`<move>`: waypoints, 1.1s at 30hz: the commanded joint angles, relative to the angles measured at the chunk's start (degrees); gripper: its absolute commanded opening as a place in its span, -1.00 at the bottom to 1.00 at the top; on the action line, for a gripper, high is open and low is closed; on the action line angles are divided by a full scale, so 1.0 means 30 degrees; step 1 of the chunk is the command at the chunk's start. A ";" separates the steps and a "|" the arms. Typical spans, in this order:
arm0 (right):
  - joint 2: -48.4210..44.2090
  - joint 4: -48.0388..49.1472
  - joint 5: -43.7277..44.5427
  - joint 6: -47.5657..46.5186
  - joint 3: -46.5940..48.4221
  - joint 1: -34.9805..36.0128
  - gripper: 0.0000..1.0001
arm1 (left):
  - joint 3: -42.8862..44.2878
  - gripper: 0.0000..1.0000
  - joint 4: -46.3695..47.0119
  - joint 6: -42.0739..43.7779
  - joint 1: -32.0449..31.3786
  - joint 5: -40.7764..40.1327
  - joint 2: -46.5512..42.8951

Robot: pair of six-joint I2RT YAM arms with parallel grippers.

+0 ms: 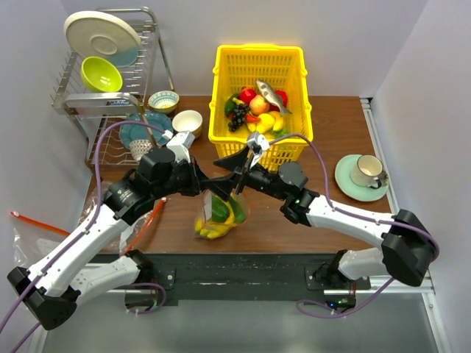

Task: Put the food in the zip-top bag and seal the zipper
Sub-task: Place the fake vegetable in the zipper food storage bag, then adjust the zipper food storage bag at the center of the board.

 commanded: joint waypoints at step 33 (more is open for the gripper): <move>-0.4309 -2.4646 0.3162 -0.0140 0.4076 0.0366 -0.11 | 0.1331 -1.00 -0.0386 0.0279 -0.0093 -0.0682 -0.0449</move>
